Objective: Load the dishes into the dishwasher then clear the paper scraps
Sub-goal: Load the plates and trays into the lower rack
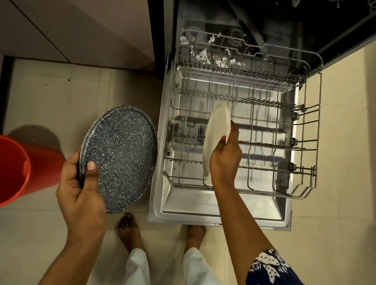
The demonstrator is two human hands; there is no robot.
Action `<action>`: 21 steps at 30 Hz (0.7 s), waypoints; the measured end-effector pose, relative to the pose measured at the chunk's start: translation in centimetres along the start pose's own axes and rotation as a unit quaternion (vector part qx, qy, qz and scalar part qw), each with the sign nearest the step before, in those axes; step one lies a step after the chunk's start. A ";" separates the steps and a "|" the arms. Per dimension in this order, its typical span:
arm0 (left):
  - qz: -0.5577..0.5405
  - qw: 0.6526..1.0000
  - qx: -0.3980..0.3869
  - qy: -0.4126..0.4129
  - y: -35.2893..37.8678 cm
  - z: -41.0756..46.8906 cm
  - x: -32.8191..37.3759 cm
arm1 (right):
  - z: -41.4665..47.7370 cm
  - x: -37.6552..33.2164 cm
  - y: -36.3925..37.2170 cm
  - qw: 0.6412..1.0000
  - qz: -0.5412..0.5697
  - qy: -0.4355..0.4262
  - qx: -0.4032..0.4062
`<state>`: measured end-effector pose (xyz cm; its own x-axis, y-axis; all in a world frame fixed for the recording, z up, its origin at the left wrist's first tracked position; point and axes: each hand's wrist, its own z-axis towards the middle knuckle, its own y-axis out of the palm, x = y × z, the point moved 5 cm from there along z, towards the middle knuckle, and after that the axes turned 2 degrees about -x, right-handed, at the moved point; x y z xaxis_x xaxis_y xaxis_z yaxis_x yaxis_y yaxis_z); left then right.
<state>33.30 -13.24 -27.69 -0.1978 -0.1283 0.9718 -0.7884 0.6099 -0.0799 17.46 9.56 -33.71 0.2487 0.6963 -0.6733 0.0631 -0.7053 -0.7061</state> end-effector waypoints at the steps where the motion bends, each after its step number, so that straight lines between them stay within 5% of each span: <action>1: 0.001 1.000 -0.002 0.001 0.0 0.0 0.0 | 0.0 -0.1 -0.2 1.000 -0.002 -0.005 0.004; 21: -0.001 1.000 0.002 0.012 -0.4 1.2 -0.6 | 0.9 -0.8 1.3 0.996 -0.076 -0.034 0.018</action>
<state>33.02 -14.37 -28.49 -0.1830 -0.1101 0.9769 -0.7914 0.6061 -0.0799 16.50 8.23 -34.29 0.1729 0.8031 -0.5702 0.0607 -0.5865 -0.8077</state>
